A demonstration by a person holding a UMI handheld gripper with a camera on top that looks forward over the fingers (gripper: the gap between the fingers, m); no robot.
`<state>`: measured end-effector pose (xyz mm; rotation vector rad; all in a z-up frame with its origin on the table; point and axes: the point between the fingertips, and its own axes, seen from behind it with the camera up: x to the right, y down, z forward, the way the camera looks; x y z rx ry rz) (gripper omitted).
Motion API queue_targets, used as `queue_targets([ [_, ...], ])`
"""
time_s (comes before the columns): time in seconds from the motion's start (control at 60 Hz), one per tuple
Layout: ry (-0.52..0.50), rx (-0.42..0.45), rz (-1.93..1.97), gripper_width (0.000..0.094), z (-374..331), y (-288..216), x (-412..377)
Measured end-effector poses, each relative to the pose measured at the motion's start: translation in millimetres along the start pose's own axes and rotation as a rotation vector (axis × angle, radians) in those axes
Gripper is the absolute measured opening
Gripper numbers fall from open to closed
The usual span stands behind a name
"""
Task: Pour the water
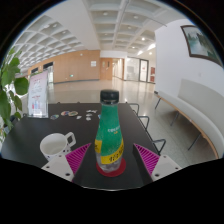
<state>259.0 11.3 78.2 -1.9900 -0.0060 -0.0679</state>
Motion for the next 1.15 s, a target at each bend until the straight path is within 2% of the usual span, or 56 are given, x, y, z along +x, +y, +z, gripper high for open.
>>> queue_targets([
  [0.033, 0.017, -0.003, -0.008, 0.0868, -11, -3, 0],
  [0.317, 0.053, 0.007, -0.002, 0.0858, -161, -26, -30],
  [0.617, 0.036, 0.018, 0.007, 0.0852, -302, -11, -74],
  [0.867, 0.029, 0.035, 0.002, 0.0855, -350, 5, -89],
  [1.15, 0.059, 0.023, 0.001, 0.0857, -365, 16, -93],
])
